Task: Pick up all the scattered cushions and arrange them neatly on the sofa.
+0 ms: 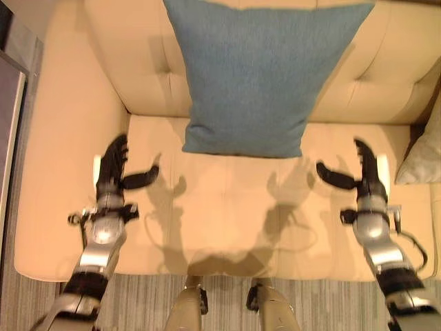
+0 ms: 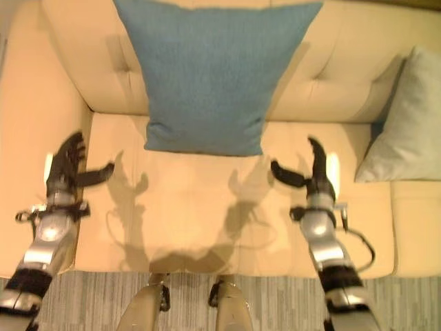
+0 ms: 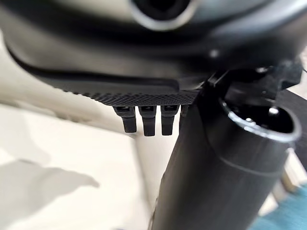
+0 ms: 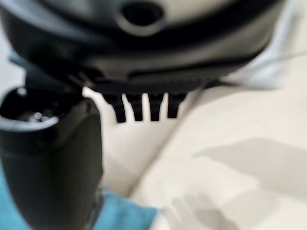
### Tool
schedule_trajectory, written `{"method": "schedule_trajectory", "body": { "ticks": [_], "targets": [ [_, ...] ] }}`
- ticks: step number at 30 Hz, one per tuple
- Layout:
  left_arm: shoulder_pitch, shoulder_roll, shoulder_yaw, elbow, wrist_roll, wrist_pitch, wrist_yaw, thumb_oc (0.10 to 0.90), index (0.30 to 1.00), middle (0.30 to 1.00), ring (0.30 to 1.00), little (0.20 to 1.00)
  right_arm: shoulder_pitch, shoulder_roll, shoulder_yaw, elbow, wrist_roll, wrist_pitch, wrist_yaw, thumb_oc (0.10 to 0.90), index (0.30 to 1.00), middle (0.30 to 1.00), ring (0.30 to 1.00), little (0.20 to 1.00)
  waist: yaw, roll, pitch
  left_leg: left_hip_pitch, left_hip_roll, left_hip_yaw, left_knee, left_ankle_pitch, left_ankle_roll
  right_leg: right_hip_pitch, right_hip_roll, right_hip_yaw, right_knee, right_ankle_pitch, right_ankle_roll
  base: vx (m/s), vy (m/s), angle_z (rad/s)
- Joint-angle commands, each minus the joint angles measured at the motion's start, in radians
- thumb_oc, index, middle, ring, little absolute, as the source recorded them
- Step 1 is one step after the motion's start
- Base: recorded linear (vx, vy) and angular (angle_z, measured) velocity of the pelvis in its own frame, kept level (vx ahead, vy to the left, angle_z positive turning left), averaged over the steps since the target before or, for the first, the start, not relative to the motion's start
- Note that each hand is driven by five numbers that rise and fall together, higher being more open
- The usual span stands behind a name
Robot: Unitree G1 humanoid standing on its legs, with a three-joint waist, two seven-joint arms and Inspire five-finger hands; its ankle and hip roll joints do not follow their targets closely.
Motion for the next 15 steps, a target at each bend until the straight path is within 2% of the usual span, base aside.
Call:
{"method": "schedule_trajectory", "body": {
  "ticks": [1,6,9,10,15],
  "targets": [
    [0.082,-0.046,0.024,-0.002,0.067,-0.041,-0.044,0.8,0.9,0.9,0.9,0.9,0.095,0.032,-0.027,-0.03,-0.036,-0.076,0.049,0.8,0.9,0.9,0.9,0.9,0.02,-0.027,-0.2,0.082,0.02,0.049,0.001,-0.086,-0.044,0.06,-0.045,-0.03,0.004,-0.048,0.1,0.13,0.009,-0.07],
    [0.223,-0.108,0.064,0.061,0.094,-0.017,-0.082,0.8,0.9,0.9,0.9,0.9,0.208,0.11,-0.049,-0.009,-0.035,-0.08,0.097,0.8,0.9,0.9,0.9,0.9,0.028,-0.023,-0.209,0.171,0.018,0.058,0.001,-0.104,-0.034,0.15,-0.039,-0.041,0.004,-0.072,0.093,0.05,0.009,-0.06],
    [0.291,-0.172,0.067,0.209,0.145,0.014,-0.11,0.8,0.9,0.9,0.9,0.9,0.257,0.165,-0.027,0.08,-0.069,-0.077,0.128,0.8,0.9,0.9,0.9,0.9,0.033,-0.02,-0.216,0.243,0.015,0.065,0.001,-0.122,-0.022,0.223,-0.03,-0.043,0.004,-0.09,0.088,0.05,0.017,-0.04],
    [0.29,-0.172,0.067,0.21,0.145,0.013,-0.11,0.8,0.9,0.9,0.9,0.9,0.256,0.165,-0.027,0.08,-0.07,-0.077,0.128,0.8,0.9,0.9,0.9,0.9,0.034,-0.02,-0.214,0.245,0.015,0.065,0.001,-0.123,-0.022,0.225,-0.03,-0.043,0.004,-0.09,0.088,0.03,0.015,-0.05],
    [0.295,-0.212,0.034,0.472,0.278,0.054,-0.108,0.8,0.9,0.9,0.9,0.9,0.273,0.227,0.018,0.253,-0.073,-0.077,0.148,0.8,0.9,0.9,0.9,0.9,0.038,-0.025,-0.216,0.324,0.01,0.069,0.001,-0.147,-0.013,0.304,-0.018,-0.035,0.004,-0.112,0.079,0.03,0.013,0.0]
  ]
}}
